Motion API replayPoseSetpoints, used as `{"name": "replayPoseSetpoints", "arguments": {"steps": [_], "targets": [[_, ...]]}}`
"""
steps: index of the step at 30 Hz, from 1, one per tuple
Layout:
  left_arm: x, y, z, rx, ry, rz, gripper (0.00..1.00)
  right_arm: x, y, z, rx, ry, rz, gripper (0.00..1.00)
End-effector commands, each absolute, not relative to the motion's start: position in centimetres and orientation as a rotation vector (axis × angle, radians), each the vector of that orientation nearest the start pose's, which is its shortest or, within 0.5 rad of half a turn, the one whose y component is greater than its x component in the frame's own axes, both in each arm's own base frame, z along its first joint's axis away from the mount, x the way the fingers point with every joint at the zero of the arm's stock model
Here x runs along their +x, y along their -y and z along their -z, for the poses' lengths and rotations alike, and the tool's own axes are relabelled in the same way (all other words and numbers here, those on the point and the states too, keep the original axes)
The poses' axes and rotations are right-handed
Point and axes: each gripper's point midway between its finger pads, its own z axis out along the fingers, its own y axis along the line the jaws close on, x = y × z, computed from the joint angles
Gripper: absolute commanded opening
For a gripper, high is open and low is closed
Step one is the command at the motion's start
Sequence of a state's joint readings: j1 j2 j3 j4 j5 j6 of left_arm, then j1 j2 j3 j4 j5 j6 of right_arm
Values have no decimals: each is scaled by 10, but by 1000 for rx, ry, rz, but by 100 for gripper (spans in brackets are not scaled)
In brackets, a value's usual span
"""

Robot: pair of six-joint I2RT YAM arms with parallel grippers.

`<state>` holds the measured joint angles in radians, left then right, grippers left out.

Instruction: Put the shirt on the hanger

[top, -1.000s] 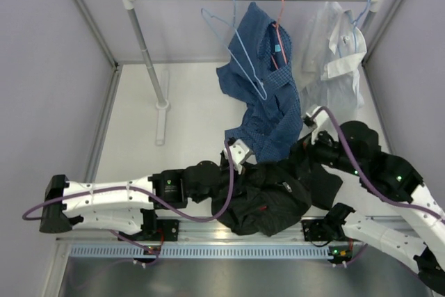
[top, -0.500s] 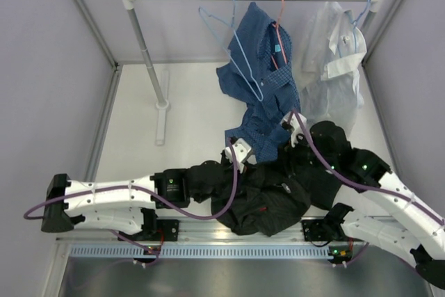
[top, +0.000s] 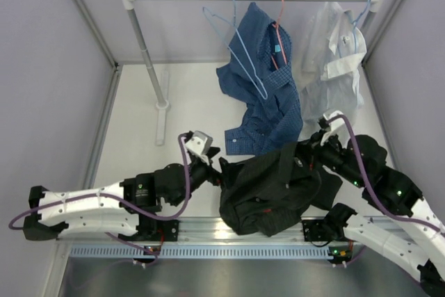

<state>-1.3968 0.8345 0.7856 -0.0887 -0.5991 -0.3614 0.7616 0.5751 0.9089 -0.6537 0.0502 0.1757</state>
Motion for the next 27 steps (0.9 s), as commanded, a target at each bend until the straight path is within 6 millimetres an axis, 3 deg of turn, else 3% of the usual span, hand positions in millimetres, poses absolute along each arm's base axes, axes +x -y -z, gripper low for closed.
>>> {"name": "replayPoseSetpoints", "arguments": {"steps": [1, 3, 5, 7, 8, 9, 10, 13, 16, 18, 20, 22, 24, 25, 26, 27], "targets": [[156, 250, -254, 211, -1761, 697, 98, 179, -138, -327, -431, -1707, -513, 0], [153, 242, -232, 169, -1773, 735, 98, 171, -136, -335, -457, -1673, -528, 0], [140, 255, -211, 245, -1777, 828, 98, 163, -138, -344, -507, -1640, -558, 0], [115, 276, -204, 394, -1764, 984, 98, 163, -136, -349, -497, -1640, -548, 0], [106, 285, -212, 445, -1702, 1066, 98, 163, -136, -346, -507, -1662, -539, 0], [97, 289, -193, 512, -1704, 1097, 98, 163, -136, -350, -514, -1659, -540, 0], [84, 294, -189, 575, -1682, 1166, 98, 162, -137, -351, -522, -1662, -546, 0], [86, 294, -170, 562, -1669, 1165, 98, 157, -143, -355, -548, -1657, -584, 0], [84, 298, -160, 585, -1667, 1169, 98, 153, -144, -361, -557, -1641, -608, 0], [79, 303, -164, 602, -1639, 1212, 96, 153, -143, -364, -552, -1634, -605, 0], [86, 304, -153, 585, -1666, 1165, 92, 152, -145, -368, -558, -1625, -616, 0], [99, 306, -151, 535, -1692, 1108, 67, 149, -145, -374, -552, -1611, -635, 0], [124, 302, -133, 457, -1767, 938, 41, 147, -143, -381, -545, -1595, -641, 0], [133, 292, -115, 438, -1843, 816, 4, 147, -142, -384, -542, -1589, -639, 0], [145, 294, -123, 390, -1864, 733, 0, 146, -140, -387, -535, -1583, -636, 0], [165, 276, -127, 282, -1863, 565, 0, 146, -138, -392, -530, -1572, -631, 0]]}}
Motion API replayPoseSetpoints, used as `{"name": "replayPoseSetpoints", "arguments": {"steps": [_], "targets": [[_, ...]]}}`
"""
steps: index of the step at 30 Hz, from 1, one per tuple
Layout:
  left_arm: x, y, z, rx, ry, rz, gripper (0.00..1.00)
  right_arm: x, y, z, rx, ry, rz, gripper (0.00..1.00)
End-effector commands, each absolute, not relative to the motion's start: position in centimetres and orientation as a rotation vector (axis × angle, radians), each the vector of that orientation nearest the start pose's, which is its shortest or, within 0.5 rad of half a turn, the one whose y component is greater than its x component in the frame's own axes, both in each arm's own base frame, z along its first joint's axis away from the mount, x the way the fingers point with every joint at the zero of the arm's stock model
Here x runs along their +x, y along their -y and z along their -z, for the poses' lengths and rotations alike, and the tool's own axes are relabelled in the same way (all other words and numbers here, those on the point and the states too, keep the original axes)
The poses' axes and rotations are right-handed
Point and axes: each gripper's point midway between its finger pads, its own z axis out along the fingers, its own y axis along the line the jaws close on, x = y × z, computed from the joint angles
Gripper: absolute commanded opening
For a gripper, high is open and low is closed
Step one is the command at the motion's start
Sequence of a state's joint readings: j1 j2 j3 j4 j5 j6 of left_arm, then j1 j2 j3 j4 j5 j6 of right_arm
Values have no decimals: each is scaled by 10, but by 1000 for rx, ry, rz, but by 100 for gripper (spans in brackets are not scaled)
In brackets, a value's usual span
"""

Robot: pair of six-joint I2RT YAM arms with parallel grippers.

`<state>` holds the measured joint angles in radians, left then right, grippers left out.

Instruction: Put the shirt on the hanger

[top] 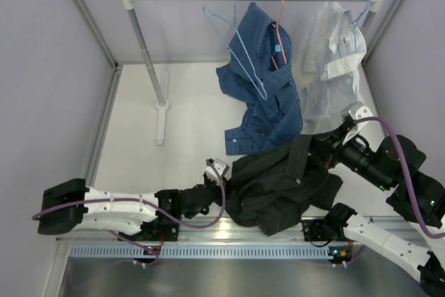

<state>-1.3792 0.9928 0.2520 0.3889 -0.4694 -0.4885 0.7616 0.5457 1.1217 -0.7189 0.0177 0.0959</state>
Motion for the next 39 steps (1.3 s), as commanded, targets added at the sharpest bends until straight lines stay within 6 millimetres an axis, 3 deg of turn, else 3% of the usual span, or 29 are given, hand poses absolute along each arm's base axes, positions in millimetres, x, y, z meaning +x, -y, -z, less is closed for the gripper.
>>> {"name": "replayPoseSetpoints", "arguments": {"steps": [1, 3, 4, 5, 6, 8, 9, 11, 12, 13, 16, 18, 19, 21, 25, 26, 27, 28, 29, 30, 31, 32, 33, 35, 38, 39], "targets": [[174, 266, -132, 214, -1876, 480, 0, 148, -137, -394, -520, -1572, -621, 0], [193, 230, -166, 124, -1836, 210, 0, 148, -136, -403, -522, -1564, -616, 0], [197, 219, -183, 83, -1813, 154, 0, 151, -139, -403, -527, -1575, -611, 0], [198, 202, -194, 121, -1805, 42, 0, 153, -140, -405, -524, -1581, -605, 0], [201, 201, -237, 61, -1755, 70, 0, 154, -139, -412, -517, -1570, -607, 0], [203, 195, -273, 174, -1717, -2, 0, 158, -143, -415, -520, -1579, -605, 0], [202, 197, -309, 161, -1689, 38, 0, 158, -143, -421, -513, -1568, -610, 0], [201, 187, -341, 240, -1641, -69, 0, 161, -147, -423, -515, -1573, -614, 0], [195, 185, -367, 232, -1612, -70, 0, 160, -147, -427, -517, -1566, -620, 0], [194, 172, -377, 278, -1584, -251, 0, 160, -148, -427, -519, -1568, -621, 0], [191, 167, -395, 399, -1542, -582, 0, 160, -147, -428, -514, -1564, -621, 0], [188, 164, -392, 442, -1522, -742, 0, 159, -149, -425, -521, -1569, -627, 0], [189, 166, -381, 502, -1508, -792, 0, 159, -150, -423, -527, -1573, -633, 0], [190, 167, -368, 499, -1514, -735, 0, 158, -156, -417, -544, -1587, -653, 0], [193, 159, -338, 216, -1586, -289, 0, 159, -175, -398, -613, -1638, -709, 0], [195, 145, -325, 167, -1609, -198, 0, 161, -179, -391, -616, -1658, -717, 0], [196, 155, -310, 105, -1657, -12, 1, 161, -185, -386, -624, -1669, -735, 0], [198, 150, -301, 70, -1676, 31, 8, 165, -190, -379, -632, -1691, -745, 0], [207, 135, -292, -12, -1688, 31, 23, 167, -198, -369, -635, -1710, -770, 0], [208, 134, -272, -30, -1728, 109, 32, 167, -205, -363, -650, -1722, -796, 0], [211, 130, -263, -47, -1751, 120, 47, 171, -210, -355, -651, -1747, -802, 0], [218, 113, -251, -89, -1788, 68, 86, 173, -215, -344, -645, -1778, -813, 0], [221, 111, -241, -131, -1830, 74, 95, 179, -221, -340, -635, -1788, -820, 0], [227, 92, -228, -182, -1905, -28, 98, 185, -227, -327, -595, -1836, -837, 0], [239, 122, -223, -141, -2049, 60, 98, 202, -237, -309, -526, -1922, -810, 0], [241, 134, -234, -157, -2057, 119, 98, 212, -237, -297, -491, -1967, -752, 0]]}}
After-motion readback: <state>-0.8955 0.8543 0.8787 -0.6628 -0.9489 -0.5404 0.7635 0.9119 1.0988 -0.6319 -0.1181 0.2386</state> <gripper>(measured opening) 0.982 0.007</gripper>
